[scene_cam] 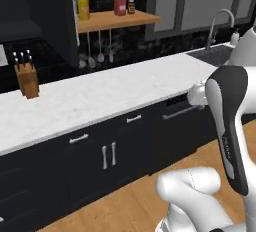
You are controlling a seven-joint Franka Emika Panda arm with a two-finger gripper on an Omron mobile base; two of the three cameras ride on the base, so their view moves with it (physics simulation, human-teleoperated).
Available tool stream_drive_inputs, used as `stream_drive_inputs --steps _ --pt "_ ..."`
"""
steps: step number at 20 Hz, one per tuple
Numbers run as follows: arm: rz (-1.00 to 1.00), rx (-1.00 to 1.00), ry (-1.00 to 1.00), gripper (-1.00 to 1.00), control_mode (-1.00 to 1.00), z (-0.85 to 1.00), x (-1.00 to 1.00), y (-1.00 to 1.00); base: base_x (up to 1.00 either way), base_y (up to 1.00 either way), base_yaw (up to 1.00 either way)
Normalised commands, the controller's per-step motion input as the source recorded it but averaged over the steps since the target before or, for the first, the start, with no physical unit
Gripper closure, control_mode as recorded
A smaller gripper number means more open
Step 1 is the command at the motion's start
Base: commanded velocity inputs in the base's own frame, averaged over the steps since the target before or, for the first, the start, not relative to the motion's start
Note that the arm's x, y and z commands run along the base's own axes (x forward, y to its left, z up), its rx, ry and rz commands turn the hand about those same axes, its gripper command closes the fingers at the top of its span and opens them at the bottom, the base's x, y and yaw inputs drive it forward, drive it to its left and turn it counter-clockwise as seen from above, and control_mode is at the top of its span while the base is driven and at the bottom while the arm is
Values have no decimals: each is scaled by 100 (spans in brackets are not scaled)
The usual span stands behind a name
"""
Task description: Gather all objects into one cabinet and sort the glasses and bowls to opposite sides.
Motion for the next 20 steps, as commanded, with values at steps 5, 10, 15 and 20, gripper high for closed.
stream_drive_inputs --steps 5,10,15,20 --pt "0 0 0 -100 100 0 0 0 0 -9 -79" --pt "0 0 0 -100 100 0 0 0 0 0 -77" --pt "0 0 0 -100 100 0 0 0 0 0 -74" --pt "0 0 0 -100 100 0 0 0 0 -1 -72"
